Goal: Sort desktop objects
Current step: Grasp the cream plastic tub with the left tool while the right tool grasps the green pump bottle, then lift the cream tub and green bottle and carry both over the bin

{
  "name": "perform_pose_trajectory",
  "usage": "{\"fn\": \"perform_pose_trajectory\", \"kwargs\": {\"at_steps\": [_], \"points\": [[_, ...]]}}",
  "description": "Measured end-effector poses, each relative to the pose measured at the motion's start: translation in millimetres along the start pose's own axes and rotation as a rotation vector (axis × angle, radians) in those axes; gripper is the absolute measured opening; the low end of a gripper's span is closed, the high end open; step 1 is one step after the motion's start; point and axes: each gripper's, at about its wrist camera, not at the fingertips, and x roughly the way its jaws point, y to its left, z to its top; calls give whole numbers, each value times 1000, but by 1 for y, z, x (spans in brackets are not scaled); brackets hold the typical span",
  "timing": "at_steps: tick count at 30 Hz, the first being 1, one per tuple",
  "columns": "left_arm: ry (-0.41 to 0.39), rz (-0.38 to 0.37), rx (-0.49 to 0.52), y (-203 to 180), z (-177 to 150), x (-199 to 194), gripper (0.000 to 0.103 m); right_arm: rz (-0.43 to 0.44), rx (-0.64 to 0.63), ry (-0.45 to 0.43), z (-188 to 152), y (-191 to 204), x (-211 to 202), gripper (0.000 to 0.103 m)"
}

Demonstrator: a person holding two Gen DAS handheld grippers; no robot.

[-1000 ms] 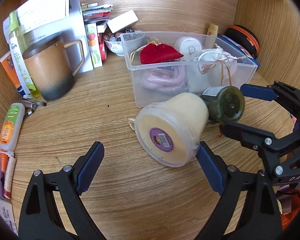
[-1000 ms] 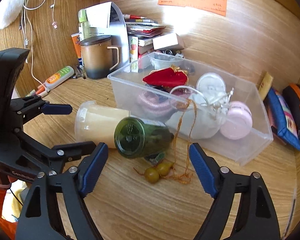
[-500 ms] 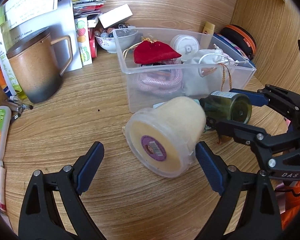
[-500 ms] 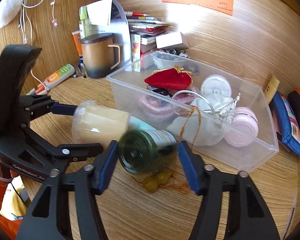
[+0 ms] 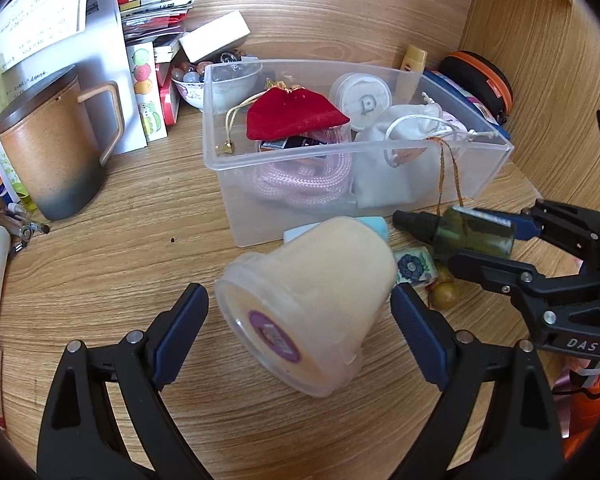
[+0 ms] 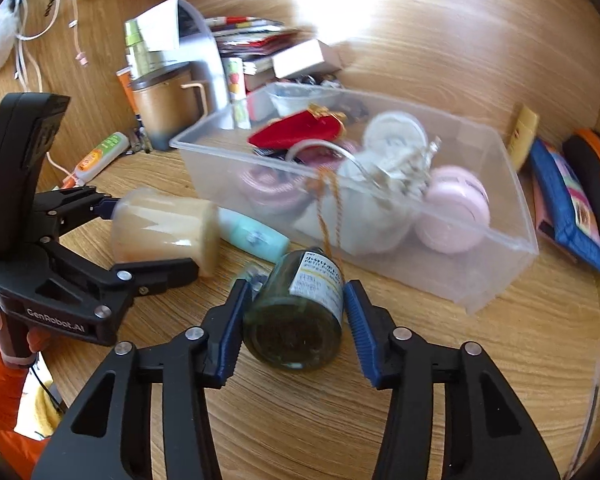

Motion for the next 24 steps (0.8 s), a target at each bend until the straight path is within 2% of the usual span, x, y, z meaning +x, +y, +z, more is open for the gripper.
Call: {"fn": "perform_pose_trajectory", "kwargs": {"at_steps": [9,11,24], "points": [[-9,29,-21,-5,1,6,93,17,18,31,-11,-8,14,41],[-13,34,-25,-6,1,7,90,22,20,31,-12,-9,16,40],[-45,101,-8,-14,-1,7,88,32,15,-33,-8,-9,-6,39]]}}
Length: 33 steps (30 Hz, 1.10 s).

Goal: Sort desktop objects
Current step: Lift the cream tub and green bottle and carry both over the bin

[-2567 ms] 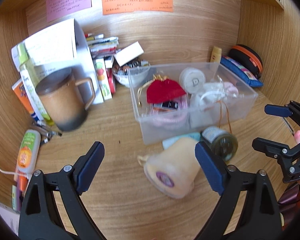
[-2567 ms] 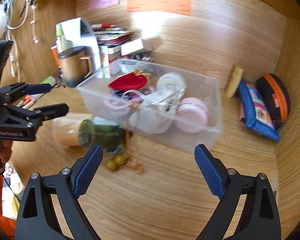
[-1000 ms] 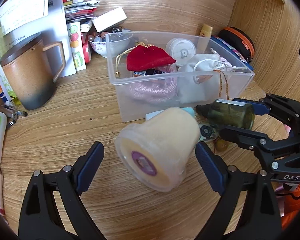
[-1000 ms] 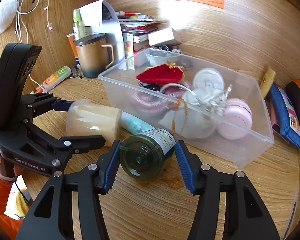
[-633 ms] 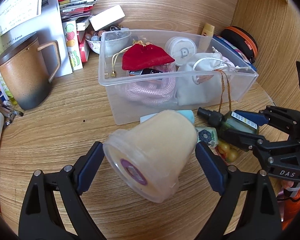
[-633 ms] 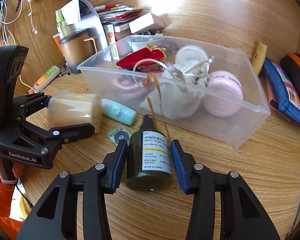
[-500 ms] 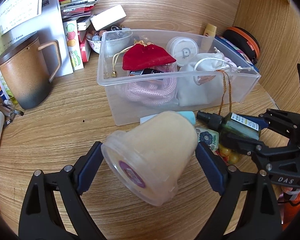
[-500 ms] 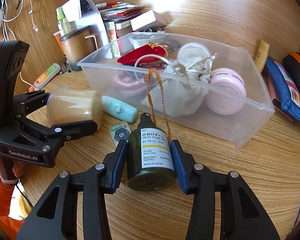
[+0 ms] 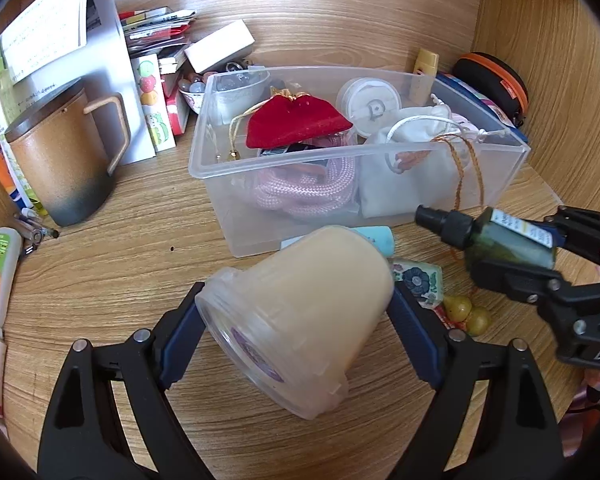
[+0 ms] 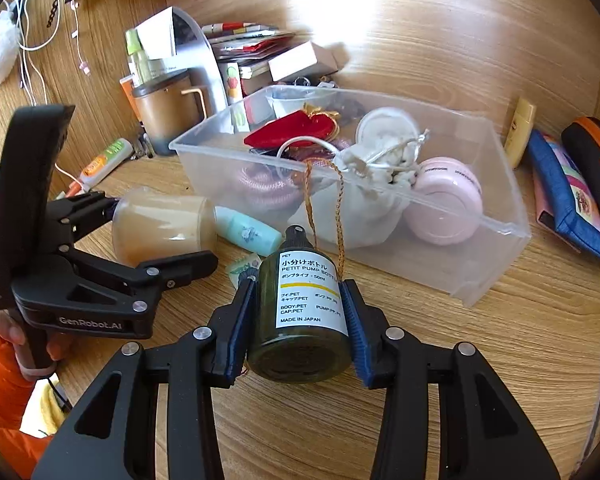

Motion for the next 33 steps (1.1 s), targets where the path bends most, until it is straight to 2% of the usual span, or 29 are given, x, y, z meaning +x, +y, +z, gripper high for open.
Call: {"fn": "perform_pose_trajectory", "kwargs": {"at_steps": [15,33], "points": [[-58,29,-53,6,-4,-29,88,72,3,-36,-9,9,-26,39],[-147,20,-45,-4,6,-64,88,20,16,-149,-3,2,-68,39]]}}
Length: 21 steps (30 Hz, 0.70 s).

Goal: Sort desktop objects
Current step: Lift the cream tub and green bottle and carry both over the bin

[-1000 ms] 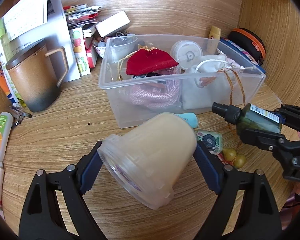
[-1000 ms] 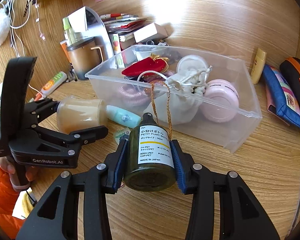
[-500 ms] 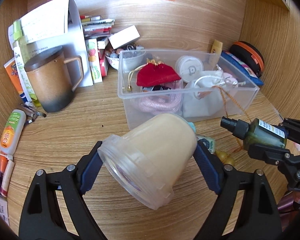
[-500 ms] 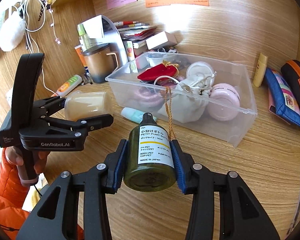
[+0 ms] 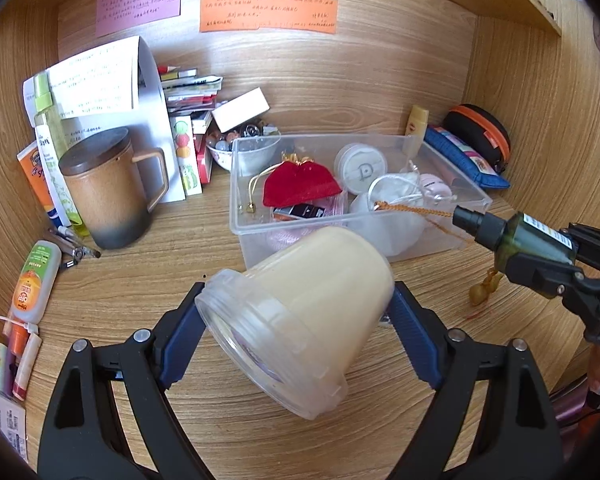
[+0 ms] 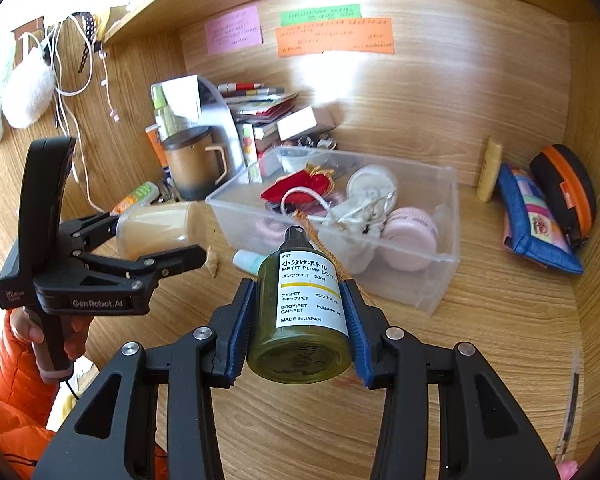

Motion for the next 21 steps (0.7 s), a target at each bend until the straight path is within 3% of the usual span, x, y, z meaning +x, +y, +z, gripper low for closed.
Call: {"fn": "perform_pose_trajectory", "kwargs": {"at_steps": [21], "points": [[-31,-28,5,-5,34,13,88,4,100,-7,22,-36,26,39]]}}
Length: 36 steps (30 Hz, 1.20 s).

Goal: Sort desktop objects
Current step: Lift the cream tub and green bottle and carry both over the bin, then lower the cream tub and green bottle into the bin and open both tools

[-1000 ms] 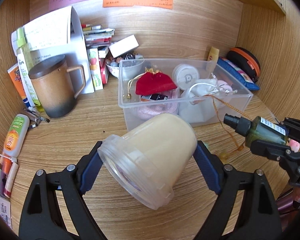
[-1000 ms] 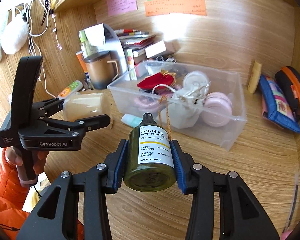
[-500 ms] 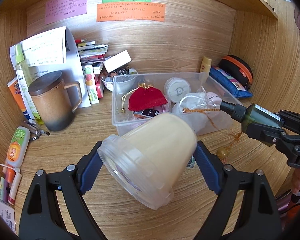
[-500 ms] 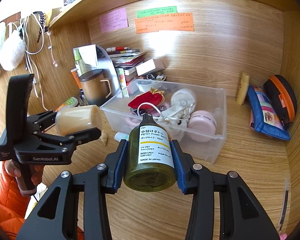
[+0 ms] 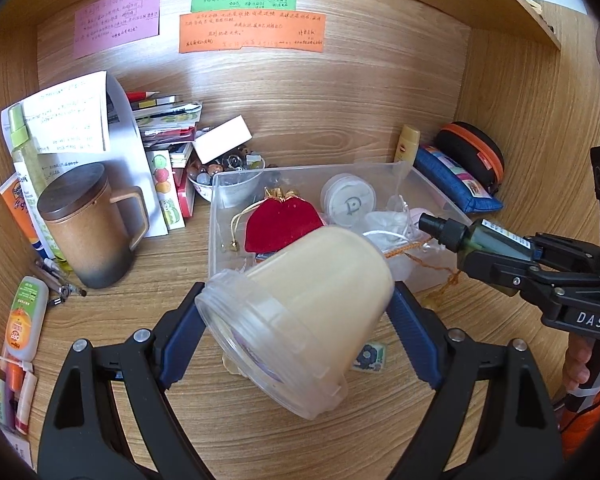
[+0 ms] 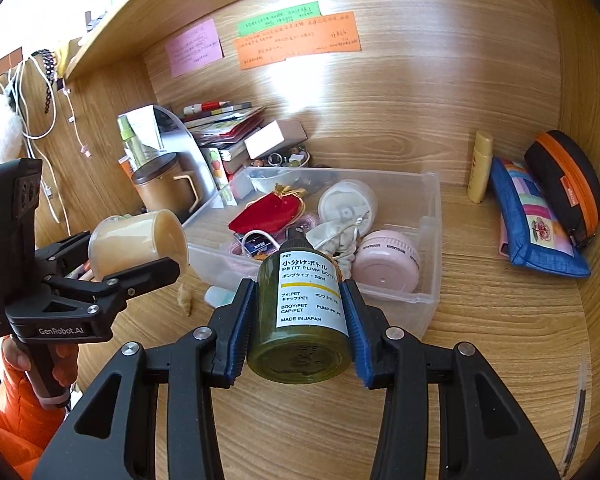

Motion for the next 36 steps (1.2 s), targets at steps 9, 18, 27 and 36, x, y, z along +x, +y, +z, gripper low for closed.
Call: {"fn": "perform_pose_trajectory", "kwargs": {"at_steps": [9,18,27,36], "points": [[10,-15,4,0,16,18,88,-4,14,23,7,-12,16,39],[31,-35,2,3,30,40,88,-8,16,35,15,-22,31,39],[44,-33,11,4,38,55,88,-12,16,49,21,-28,43,39],[67,-39,15,3,41,71,87,-23,26,58,25,-37,52,39]]}}
